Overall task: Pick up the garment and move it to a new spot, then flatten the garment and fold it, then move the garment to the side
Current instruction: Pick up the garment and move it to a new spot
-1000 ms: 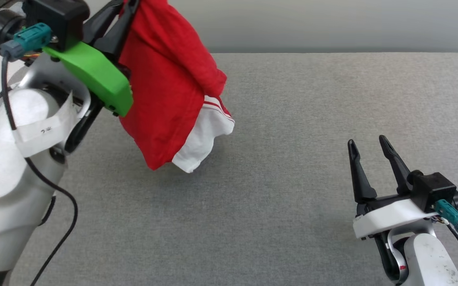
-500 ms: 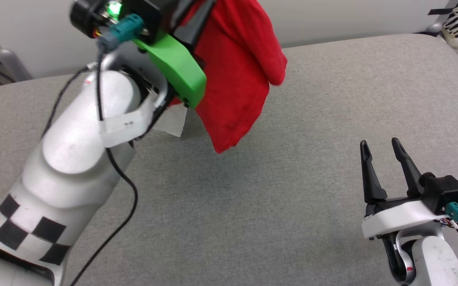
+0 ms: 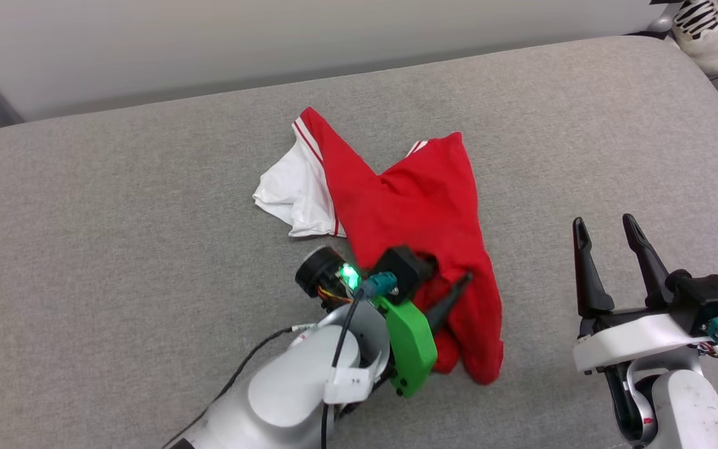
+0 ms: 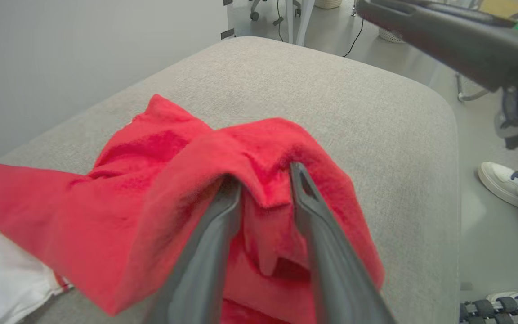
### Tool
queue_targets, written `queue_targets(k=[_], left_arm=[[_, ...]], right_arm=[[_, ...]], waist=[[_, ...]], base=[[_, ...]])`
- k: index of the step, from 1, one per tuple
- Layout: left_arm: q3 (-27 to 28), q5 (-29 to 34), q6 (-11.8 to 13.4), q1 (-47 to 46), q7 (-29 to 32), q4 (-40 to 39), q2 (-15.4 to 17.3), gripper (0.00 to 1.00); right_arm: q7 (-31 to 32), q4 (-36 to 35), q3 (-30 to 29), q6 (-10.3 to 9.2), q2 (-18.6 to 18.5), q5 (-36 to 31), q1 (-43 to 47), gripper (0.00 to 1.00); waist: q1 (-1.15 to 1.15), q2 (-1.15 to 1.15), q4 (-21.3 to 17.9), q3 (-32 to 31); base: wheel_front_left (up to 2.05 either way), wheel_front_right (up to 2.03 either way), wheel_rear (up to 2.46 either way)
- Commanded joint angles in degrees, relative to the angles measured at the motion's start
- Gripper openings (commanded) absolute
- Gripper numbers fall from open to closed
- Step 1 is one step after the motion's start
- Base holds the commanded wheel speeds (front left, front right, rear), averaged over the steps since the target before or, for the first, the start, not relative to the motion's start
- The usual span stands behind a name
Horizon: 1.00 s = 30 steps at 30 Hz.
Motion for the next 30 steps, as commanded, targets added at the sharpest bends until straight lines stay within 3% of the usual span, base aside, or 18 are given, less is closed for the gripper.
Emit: queue_targets(k=[1,9,17,25,30], left_arm=[[-0.5,0.0,0.2,0.8,-0.3,0.9,-0.3,1.0],[0.3,-0.3,0.7,0.4,-4.6,3.2,-0.4,1.0],[5.3,-0.8,3.7,1.2,-7.7,-2.6,5.8,1.0],[17.5,-4.0,11.5,9.5,-9.0,-8.8,14.7,1.0],[28.8,-2.7,14.3,21.2,-9.0,-17.0,16.6,1.0]], right_arm=[[-0.3,-0.1,0.0,-0.05,-0.1,-0.3,0.4,1.0],[-0.3,0.6,0.1,-0.05,-0.1,-0.9,1.1,1.0],[-0.3,0.7,-0.5,-0.05,-0.1,-1.7,2.9,1.0],[-0.3,-0.7,-0.4,-0.05,-0.1,-2.8,4.5,1.0],[-0.3,-2.6,-0.9,-0.05,-0.1,-3.2,6.1,1.0]], waist=[[0.0,0.65,1.0,0.0],[0.0,0.65,4.8,-2.5],[0.0,0.65,8.7,-6.2],[0.0,0.65,11.1,-9.1],[0.0,0.65,12.0,-9.6]], base=[[0.0,0.0,0.0],[0.0,0.0,0.0],[0.0,0.0,0.0],[0.0,0.0,0.0],[0.0,0.0,0.0]])
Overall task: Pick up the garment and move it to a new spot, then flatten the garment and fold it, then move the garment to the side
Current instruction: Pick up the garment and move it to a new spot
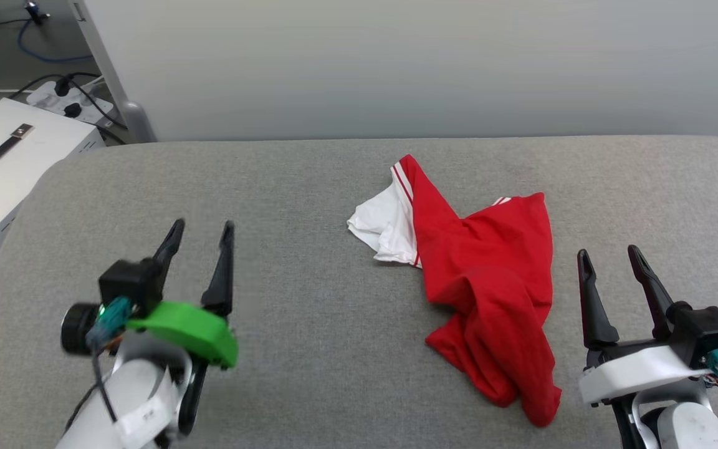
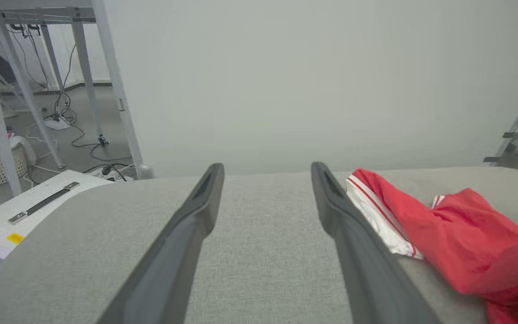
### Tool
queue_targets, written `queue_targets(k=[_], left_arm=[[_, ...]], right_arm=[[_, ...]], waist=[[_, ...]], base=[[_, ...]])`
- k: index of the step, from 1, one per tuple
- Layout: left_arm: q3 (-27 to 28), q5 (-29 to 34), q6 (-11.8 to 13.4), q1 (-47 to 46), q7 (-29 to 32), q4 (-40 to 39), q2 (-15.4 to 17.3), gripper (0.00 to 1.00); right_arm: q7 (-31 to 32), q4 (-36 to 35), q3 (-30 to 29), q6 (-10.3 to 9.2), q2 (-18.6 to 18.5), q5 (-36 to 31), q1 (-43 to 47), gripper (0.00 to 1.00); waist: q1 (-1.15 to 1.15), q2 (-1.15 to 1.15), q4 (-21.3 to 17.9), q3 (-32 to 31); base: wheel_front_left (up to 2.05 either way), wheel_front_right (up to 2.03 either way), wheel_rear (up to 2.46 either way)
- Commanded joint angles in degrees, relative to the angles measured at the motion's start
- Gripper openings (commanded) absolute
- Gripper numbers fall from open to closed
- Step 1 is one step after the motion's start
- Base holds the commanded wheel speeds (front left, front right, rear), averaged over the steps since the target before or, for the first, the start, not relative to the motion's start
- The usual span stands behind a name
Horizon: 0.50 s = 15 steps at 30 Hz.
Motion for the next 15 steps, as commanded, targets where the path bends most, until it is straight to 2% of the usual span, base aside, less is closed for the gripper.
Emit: queue_targets(k=[1,5,7,15], left_arm=[[1.8,1.1,0.2,3.3,-0.3,-1.5,-0.3,1.0],[6.1,4.2,-0.9,9.4,-0.3,-4.8,-2.6,1.0],[9.3,5.9,-1.8,12.7,-0.3,-6.3,-6.2,1.0],[13.4,11.4,-6.4,16.3,-0.3,-5.5,-12.6,1.0]], right_arm=[[-0.3,-0.4,0.0,-0.05,-0.1,-0.6,1.3,1.0],[-0.3,-1.4,0.0,-0.05,-0.1,-0.8,2.3,1.0],[-0.3,-1.9,-0.4,-0.05,-0.1,-1.0,2.9,1.0],[-0.3,-2.7,-0.7,-0.05,-0.1,-1.1,3.4,1.0]], waist=[[0.0,0.65,0.5,-0.4],[0.0,0.65,0.9,-0.2],[0.0,0.65,1.0,-0.1],[0.0,0.65,0.3,0.1]], base=[[0.0,0.0,0.0],[0.0,0.0,0.0],[0.0,0.0,0.0],[0.0,0.0,0.0]])
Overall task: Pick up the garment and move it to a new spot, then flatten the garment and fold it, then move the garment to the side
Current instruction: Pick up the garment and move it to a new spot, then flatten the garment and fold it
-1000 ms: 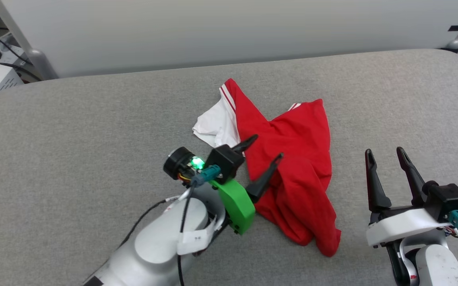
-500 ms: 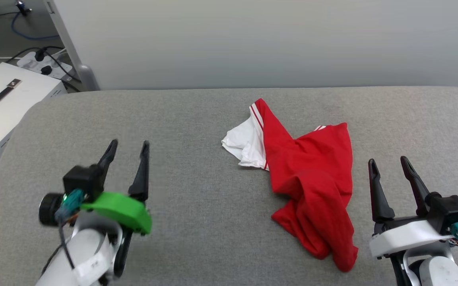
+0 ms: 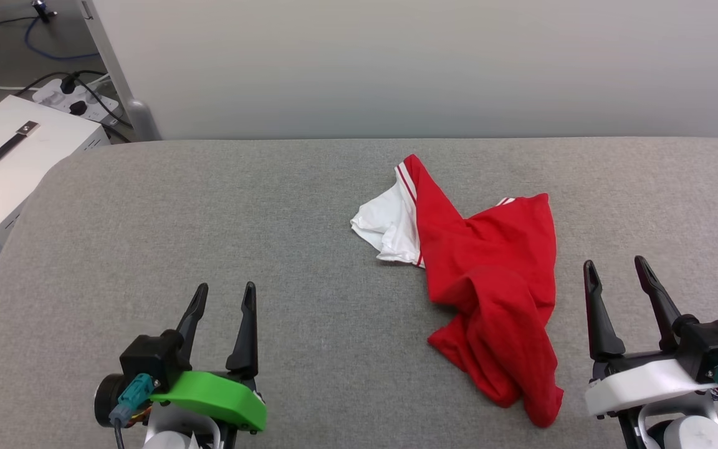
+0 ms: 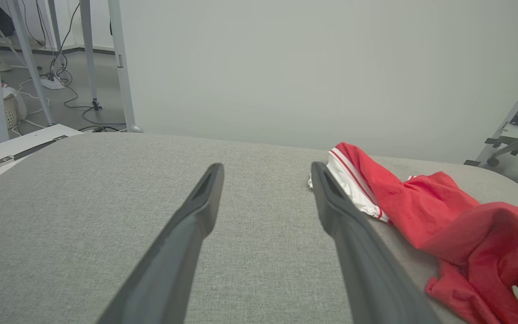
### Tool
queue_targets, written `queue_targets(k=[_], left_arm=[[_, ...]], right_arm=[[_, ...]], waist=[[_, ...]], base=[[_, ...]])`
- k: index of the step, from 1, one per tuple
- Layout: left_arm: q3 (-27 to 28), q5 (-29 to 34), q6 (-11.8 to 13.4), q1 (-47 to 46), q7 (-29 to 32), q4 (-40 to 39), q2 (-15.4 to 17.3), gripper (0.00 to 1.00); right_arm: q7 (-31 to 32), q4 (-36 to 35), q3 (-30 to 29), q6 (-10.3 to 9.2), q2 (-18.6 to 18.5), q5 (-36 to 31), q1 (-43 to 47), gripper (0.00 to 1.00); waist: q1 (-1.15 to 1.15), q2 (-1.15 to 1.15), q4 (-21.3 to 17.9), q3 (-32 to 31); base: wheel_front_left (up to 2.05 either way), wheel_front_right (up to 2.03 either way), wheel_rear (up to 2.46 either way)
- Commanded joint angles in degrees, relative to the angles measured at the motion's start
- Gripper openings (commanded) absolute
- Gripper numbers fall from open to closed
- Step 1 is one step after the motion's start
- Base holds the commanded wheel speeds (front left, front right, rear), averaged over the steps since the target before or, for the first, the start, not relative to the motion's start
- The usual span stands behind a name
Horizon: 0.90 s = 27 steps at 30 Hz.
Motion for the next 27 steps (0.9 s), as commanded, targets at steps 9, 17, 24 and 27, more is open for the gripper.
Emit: queue_targets(k=[9,17,24,27], left_arm=[[2.7,2.2,-3.4,-0.1,-0.2,4.5,-2.6,1.0],[-0.7,2.8,-4.9,-10.7,13.3,8.8,-1.1,1.0],[-3.3,1.7,-4.6,-23.5,30.7,11.0,-2.2,1.0],[-3.9,2.0,-4.5,-29.9,36.0,13.1,-2.2,1.0]], right_arm=[[-0.3,-0.5,0.3,-0.05,-0.1,0.0,0.3,1.0],[-0.3,-0.6,0.1,-0.05,-0.1,-0.1,-1.1,1.0],[-0.3,-1.1,1.0,-0.05,-0.1,0.1,-3.3,1.0],[-0.3,-1.3,1.3,-0.05,-0.1,0.5,-4.4,1.0]], waist=[[0.0,0.65,-1.8,0.9],[0.0,0.65,-4.3,6.0],[0.0,0.65,-7.2,12.6],[0.0,0.65,-8.5,15.4]], base=[[0.0,0.0,0.0],[0.0,0.0,0.0],[0.0,0.0,0.0],[0.0,0.0,0.0]])
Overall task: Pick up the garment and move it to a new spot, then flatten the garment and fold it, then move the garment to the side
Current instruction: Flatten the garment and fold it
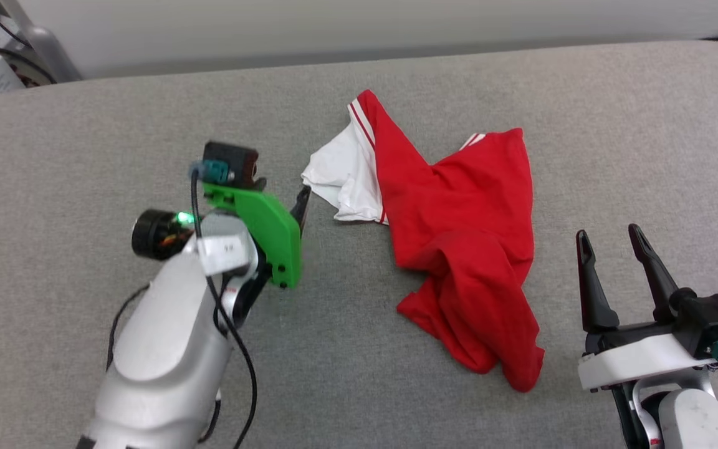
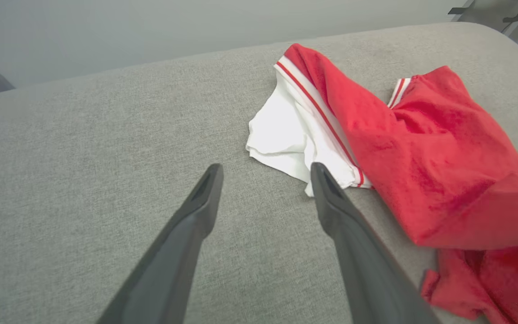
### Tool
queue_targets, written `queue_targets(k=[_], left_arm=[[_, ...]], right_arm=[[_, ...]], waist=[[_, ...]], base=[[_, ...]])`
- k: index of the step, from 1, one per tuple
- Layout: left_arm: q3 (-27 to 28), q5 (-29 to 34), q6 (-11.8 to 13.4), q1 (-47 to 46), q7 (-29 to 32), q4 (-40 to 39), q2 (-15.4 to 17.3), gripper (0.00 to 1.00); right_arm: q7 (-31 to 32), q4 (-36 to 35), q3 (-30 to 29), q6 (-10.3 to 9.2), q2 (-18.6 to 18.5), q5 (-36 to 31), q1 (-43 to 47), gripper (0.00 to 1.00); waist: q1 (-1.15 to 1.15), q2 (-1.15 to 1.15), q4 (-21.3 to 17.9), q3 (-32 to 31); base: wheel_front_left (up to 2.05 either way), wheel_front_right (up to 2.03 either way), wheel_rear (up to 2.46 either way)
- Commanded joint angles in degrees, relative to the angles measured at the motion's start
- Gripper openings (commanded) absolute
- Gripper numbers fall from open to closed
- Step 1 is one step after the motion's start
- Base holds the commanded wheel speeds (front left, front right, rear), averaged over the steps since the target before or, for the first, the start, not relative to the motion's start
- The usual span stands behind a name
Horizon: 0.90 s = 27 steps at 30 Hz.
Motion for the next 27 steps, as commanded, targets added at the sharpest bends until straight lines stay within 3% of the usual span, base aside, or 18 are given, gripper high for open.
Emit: queue_targets(k=[1,7,19,20,21,22,27], left_arm=[[-0.2,-0.3,-0.1,-2.9,1.7,1.2,0.1,1.0],[-1.5,0.1,-1.4,-12.1,7.7,8.6,1.0,1.0],[-5.1,5.2,0.2,-19.8,6.5,23.1,2.2,1.0],[-5.7,5.4,-0.2,-19.9,7.1,24.1,2.2,0.51],[-6.2,5.4,-0.7,-19.9,7.5,24.8,2.1,0.16],[-6.6,5.2,-1.2,-19.8,7.8,25.5,2.0,0.0],[-7.4,4.6,-2.3,-18.4,5.8,27.0,2.1,0.0]], right_arm=[[-0.3,-0.5,0.1,-0.05,-0.1,0.4,-1.3,1.0],[-0.3,-0.7,1.2,-0.05,-0.1,1.0,-3.4,1.0],[-0.3,-0.6,2.3,-0.05,-0.1,3.0,-4.5,1.0],[-0.3,-0.5,2.3,-0.05,-0.1,3.1,-4.6,1.0],[-0.3,-0.5,2.3,-0.05,-0.1,3.1,-4.6,1.0],[-0.3,-0.5,2.1,-0.05,-0.1,3.1,-4.7,1.0],[-0.3,0.1,1.6,-0.05,-0.1,2.7,-4.5,1.0]], waist=[[0.0,0.65,-3.2,5.1],[0.0,0.65,-5.5,9.6],[0.0,0.65,-8.8,12.6],[0.0,0.65,-8.8,12.7],[0.0,0.65,-8.7,12.6],[0.0,0.65,-8.5,12.5],[0.0,0.65,-7.4,10.5]], base=[[0.0,0.0,0.0],[0.0,0.0,0.0],[0.0,0.0,0.0],[0.0,0.0,0.0],[0.0,0.0,0.0],[0.0,0.0,0.0],[0.0,0.0,0.0]])
